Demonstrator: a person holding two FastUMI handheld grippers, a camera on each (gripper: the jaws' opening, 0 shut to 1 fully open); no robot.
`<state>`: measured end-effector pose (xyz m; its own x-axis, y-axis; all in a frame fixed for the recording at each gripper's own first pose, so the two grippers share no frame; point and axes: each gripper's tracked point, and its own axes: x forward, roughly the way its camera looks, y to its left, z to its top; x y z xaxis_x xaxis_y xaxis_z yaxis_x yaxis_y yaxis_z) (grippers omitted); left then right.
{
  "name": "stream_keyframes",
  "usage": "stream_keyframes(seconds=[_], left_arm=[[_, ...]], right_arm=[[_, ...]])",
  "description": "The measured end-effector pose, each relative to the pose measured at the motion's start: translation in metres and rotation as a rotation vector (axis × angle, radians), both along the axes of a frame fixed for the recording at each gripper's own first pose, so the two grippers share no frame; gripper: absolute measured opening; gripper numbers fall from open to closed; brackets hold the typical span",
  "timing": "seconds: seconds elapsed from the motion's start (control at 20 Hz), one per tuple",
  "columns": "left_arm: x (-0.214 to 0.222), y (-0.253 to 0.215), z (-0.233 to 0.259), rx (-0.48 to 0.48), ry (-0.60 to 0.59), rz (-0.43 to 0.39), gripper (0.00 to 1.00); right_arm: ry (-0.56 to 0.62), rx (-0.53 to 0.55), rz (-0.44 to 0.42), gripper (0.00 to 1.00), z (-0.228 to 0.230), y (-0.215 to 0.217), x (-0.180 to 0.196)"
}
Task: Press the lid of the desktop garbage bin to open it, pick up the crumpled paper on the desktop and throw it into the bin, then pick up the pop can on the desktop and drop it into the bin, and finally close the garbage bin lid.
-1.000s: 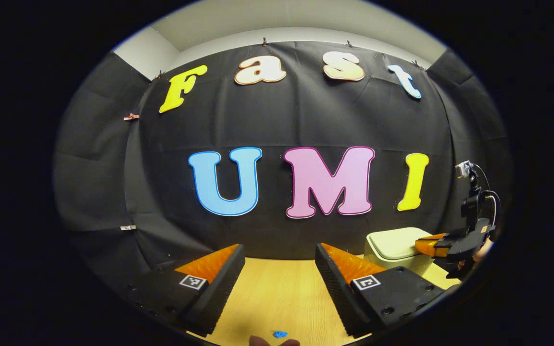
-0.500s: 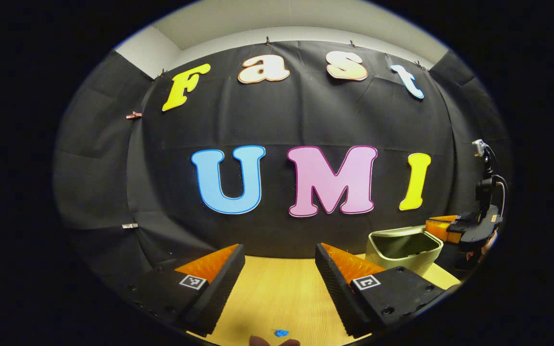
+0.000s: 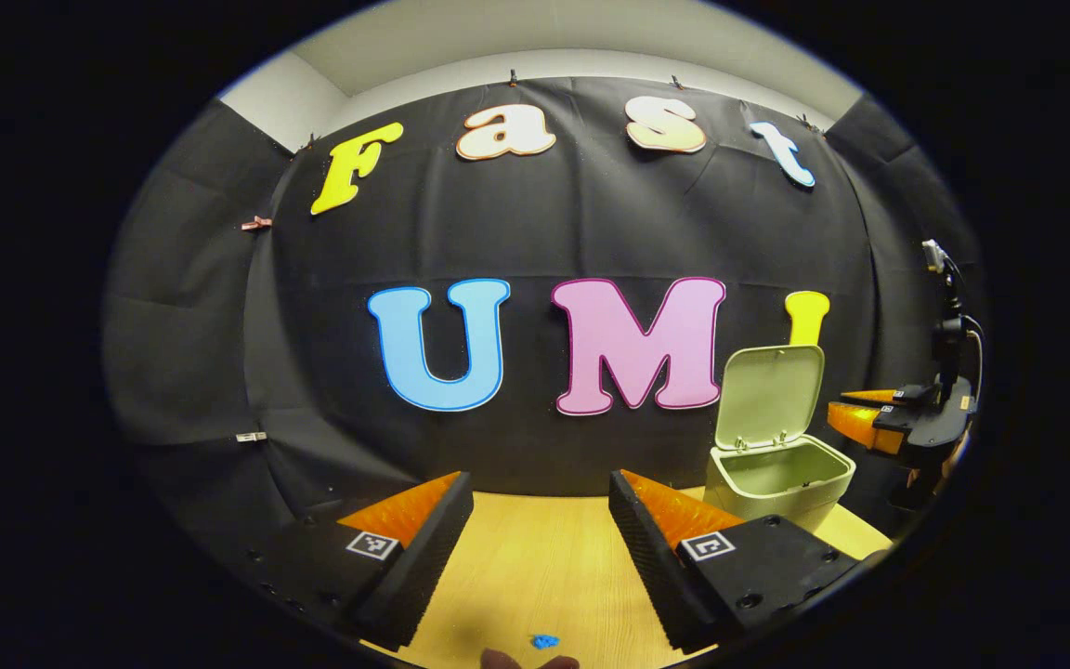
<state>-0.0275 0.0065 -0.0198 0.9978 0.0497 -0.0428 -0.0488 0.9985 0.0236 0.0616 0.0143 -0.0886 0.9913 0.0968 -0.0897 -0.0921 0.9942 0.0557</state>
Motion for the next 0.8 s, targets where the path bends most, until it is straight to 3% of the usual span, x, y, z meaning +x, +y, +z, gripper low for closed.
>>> stream_keyframes(seconds=[0.05,0.3,0.4,0.8], left_arm=[[0.0,-0.001,0.0,0.002,0.002,-0.001,0.95],[0.0,-0.003,-0.019,0.026,0.04,-0.027,0.95],[0.0,-0.005,-0.032,0.044,0.064,-0.043,0.95],[-0.006,-0.011,-0.102,0.069,0.176,-0.123,0.98]], right_arm=[[0.004,0.002,0.004,0.31,0.001,0.001,-0.002],[0.018,0.024,0.044,0.72,0.001,0.01,-0.015],[0.014,0.014,0.056,0.83,0.0,0.014,-0.022],[0.026,0.029,0.094,0.95,0.0,0.033,-0.056]])
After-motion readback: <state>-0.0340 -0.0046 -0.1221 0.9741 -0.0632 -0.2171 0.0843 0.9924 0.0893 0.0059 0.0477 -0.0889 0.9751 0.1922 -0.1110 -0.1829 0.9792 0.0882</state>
